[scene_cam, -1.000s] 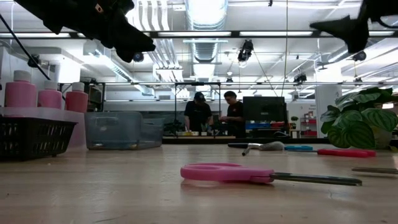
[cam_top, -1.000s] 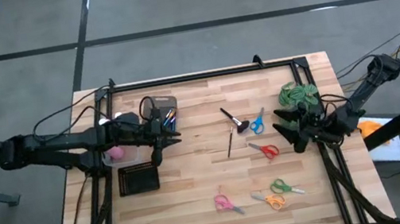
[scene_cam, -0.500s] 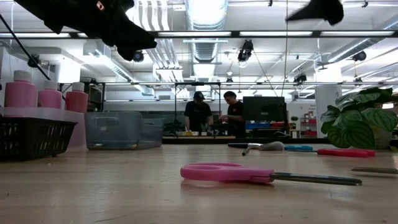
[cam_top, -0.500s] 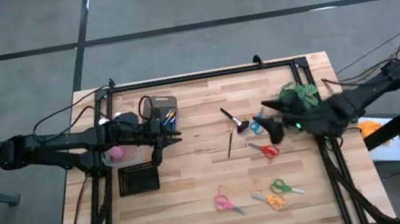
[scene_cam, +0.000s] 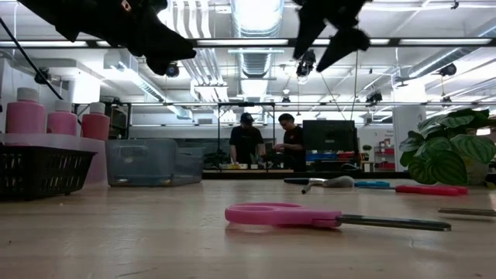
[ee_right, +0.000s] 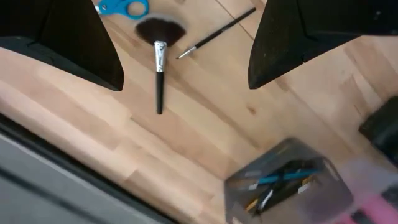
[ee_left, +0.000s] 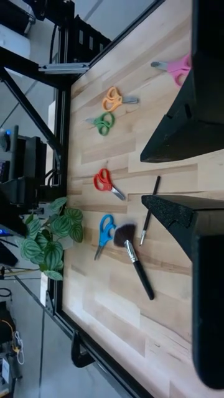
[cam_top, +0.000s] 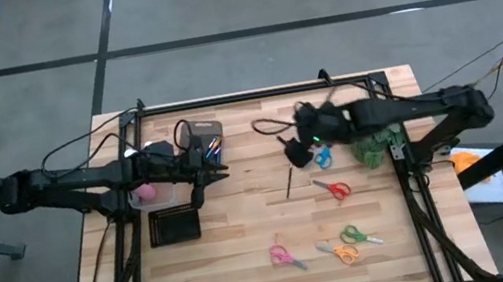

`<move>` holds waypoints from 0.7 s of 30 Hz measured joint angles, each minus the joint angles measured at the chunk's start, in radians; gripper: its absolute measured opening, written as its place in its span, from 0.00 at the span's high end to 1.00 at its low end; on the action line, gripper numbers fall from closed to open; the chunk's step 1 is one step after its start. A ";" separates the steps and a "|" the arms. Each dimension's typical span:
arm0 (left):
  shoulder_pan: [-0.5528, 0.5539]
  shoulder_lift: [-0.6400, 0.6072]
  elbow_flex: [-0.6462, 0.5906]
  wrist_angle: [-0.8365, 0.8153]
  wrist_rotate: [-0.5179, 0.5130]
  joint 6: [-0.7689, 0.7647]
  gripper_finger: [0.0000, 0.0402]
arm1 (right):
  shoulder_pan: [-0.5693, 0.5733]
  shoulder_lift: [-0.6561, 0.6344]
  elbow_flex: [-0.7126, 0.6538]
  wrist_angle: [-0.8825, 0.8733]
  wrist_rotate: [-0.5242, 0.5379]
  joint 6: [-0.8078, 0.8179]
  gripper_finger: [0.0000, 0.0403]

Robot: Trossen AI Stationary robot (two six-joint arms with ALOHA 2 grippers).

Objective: Pick & Place Paint Supplies
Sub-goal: Put the black brush into the black bin

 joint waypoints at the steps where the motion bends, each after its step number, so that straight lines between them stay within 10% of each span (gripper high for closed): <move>1: 0.000 0.000 0.000 0.000 0.000 -0.002 0.76 | -0.019 0.026 0.019 -0.001 -0.037 -0.027 0.15; 21: 0.000 0.000 0.000 -0.001 0.000 -0.005 0.76 | -0.280 0.348 0.043 -0.039 -0.326 -0.165 0.15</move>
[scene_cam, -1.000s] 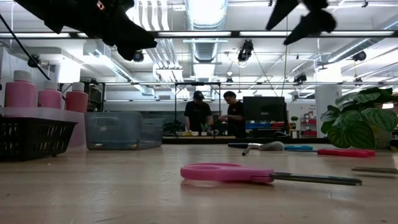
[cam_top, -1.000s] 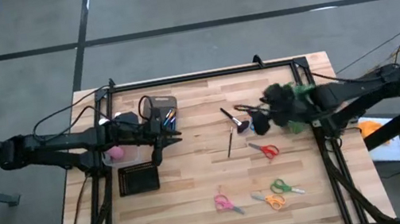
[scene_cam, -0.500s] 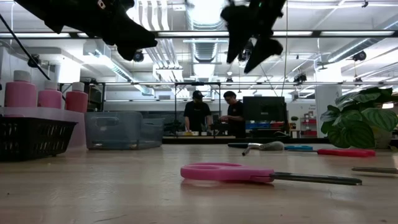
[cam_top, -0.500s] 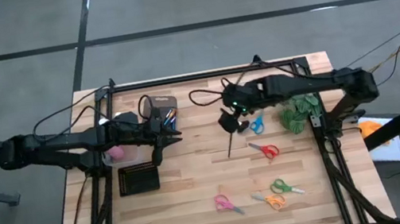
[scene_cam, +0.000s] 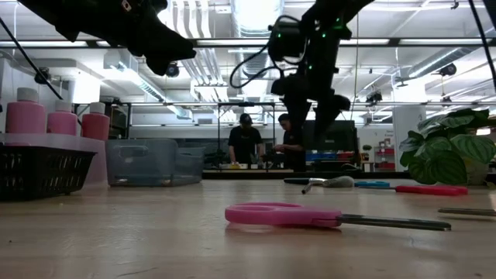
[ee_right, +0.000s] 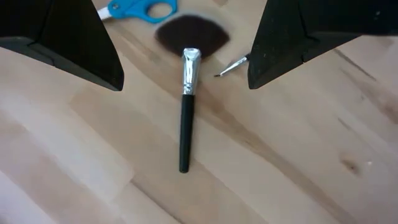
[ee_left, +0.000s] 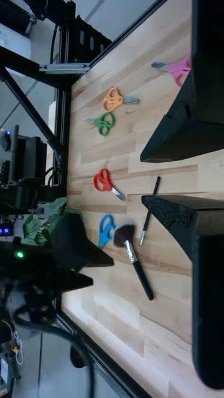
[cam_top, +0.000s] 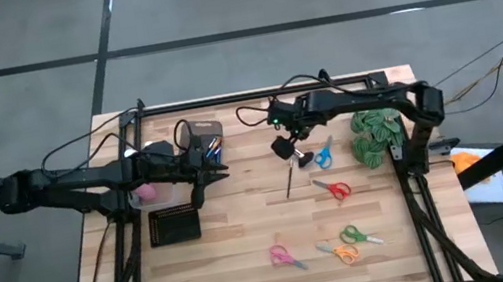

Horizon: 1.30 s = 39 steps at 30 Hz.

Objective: Pick & Place Paint Supplies
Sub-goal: Put the black brush into the black bin

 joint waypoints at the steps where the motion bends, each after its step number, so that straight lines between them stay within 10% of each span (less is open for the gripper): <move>1: 0.000 0.000 0.000 0.000 0.000 0.000 0.76 | -0.005 0.010 0.000 0.004 -0.012 -0.002 0.15; 39: 0.000 0.000 0.000 0.000 0.000 0.003 0.76 | -0.081 0.254 0.002 0.068 -0.110 -0.068 0.18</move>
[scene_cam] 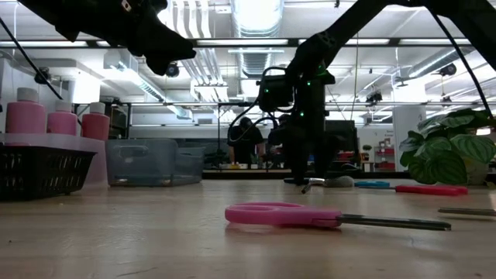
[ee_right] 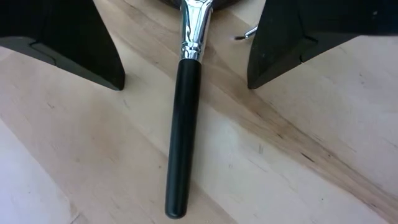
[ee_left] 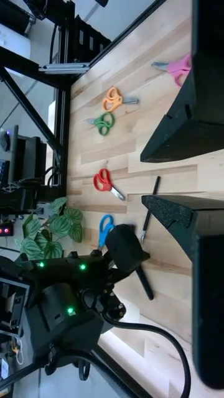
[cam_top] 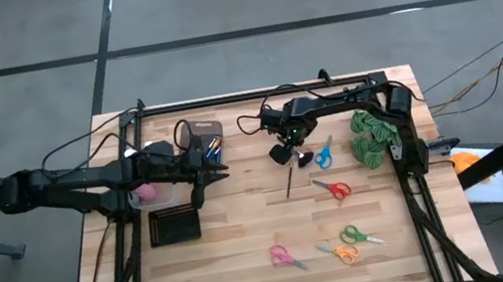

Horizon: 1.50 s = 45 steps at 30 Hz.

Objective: Pick & Place Paint Supplies
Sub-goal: Put the black brush into the black bin

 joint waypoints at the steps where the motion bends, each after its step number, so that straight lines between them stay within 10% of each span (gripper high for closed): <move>1: 0.000 0.000 0.000 0.000 0.000 0.000 0.76 | 0.000 0.000 0.000 0.000 0.000 -0.001 0.19; 23: 0.000 0.000 0.000 0.000 0.000 -0.001 0.76 | -0.001 0.000 0.000 0.021 0.005 -0.001 0.90; 45: 0.000 0.000 0.000 0.000 0.000 -0.003 0.76 | 0.000 0.000 -0.001 0.030 0.004 -0.001 0.91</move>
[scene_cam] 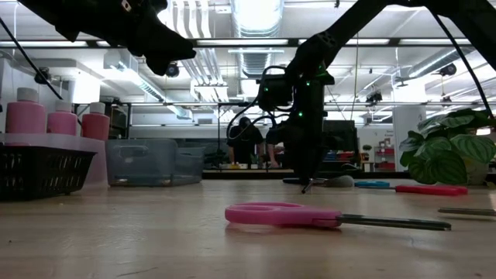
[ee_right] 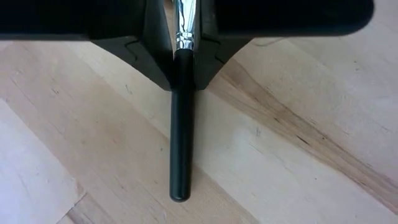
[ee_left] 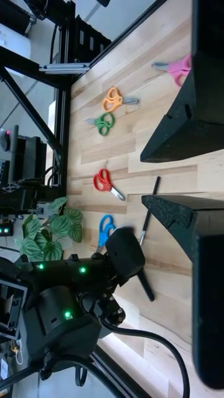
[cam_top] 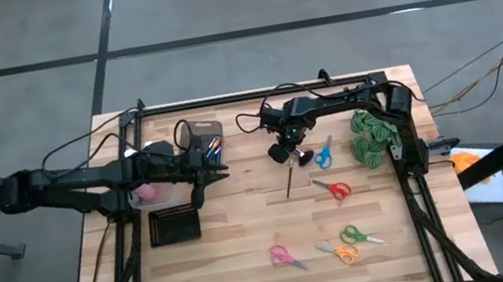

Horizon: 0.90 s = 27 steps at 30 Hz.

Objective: Pick & Place Paint Supplies
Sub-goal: Put the black brush into the black bin

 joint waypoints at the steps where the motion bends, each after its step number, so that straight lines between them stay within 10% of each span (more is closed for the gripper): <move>1: 0.000 0.000 0.000 0.000 0.000 0.000 0.76 | 0.000 0.000 0.000 0.000 0.000 0.000 0.91; 27: 0.000 0.000 0.000 0.000 0.000 0.003 0.76 | 0.001 -0.073 -0.002 0.008 -0.022 0.000 0.87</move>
